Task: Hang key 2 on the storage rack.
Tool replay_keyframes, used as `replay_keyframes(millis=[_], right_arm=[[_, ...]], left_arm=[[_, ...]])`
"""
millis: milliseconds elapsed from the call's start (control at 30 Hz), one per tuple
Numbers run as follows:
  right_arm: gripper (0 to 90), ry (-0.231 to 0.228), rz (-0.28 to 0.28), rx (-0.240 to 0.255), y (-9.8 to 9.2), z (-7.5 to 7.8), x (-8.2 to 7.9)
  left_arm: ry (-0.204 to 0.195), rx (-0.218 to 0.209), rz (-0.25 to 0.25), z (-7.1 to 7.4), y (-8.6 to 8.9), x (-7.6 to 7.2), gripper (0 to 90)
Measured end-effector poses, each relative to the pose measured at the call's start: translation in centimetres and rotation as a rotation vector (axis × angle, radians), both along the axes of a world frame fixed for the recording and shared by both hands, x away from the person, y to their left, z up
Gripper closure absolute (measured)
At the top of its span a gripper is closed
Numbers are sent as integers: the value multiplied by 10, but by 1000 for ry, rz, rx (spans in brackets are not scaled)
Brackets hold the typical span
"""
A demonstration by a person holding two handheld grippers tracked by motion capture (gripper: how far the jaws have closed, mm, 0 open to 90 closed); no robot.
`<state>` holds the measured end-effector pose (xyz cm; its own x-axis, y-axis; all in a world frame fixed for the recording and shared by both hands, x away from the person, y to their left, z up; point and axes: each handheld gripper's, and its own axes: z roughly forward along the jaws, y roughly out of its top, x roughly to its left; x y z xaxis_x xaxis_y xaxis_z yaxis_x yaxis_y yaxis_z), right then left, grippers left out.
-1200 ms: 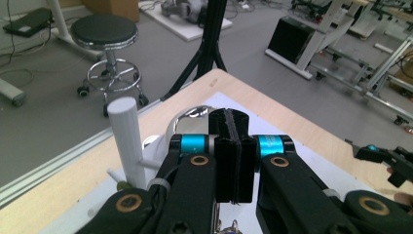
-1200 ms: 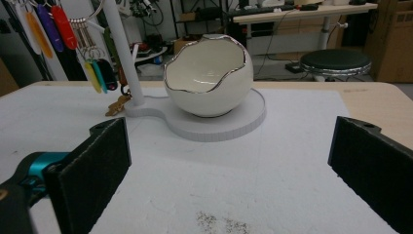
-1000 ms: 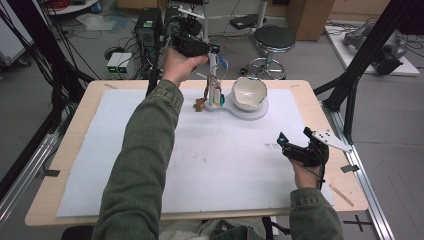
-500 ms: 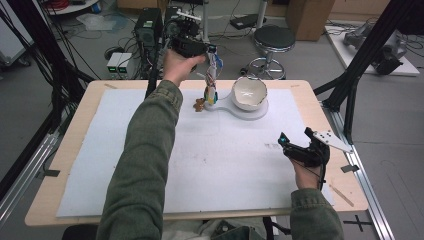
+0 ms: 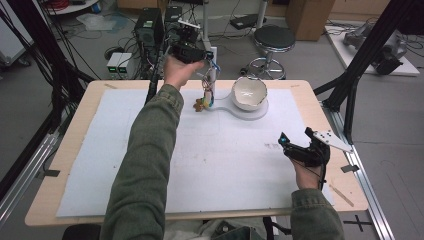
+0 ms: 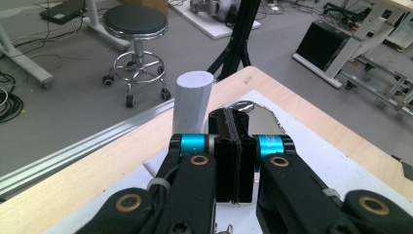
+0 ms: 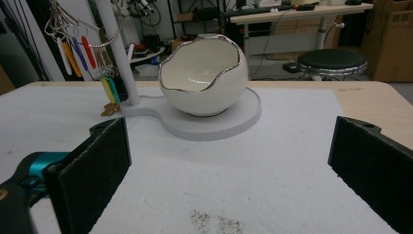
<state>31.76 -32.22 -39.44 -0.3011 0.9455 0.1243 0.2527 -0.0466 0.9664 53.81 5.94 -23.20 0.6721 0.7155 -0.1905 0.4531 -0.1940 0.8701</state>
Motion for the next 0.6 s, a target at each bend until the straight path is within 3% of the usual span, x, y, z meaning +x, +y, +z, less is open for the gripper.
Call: replay_keyframes(millis=[200, 333, 433, 533, 600], right_arm=[[8, -2, 0, -1, 0, 0, 0], [8, 3, 4, -6, 0, 0, -1], [8, 0, 6, -9, 0, 0, 0], [8, 2, 7, -11, 0, 0, 0], [8, 2, 7, -13, 1, 0, 0]], left_arm=[[34, -11, 25, -12, 5, 1, 896], [51, 18, 54, -17, 10, 1, 895], [56, -7, 57, -18, 14, -1, 885], [106, -57, -12, -24, 19, 0, 753], [115, -59, -27, -28, 19, -2, 680]])
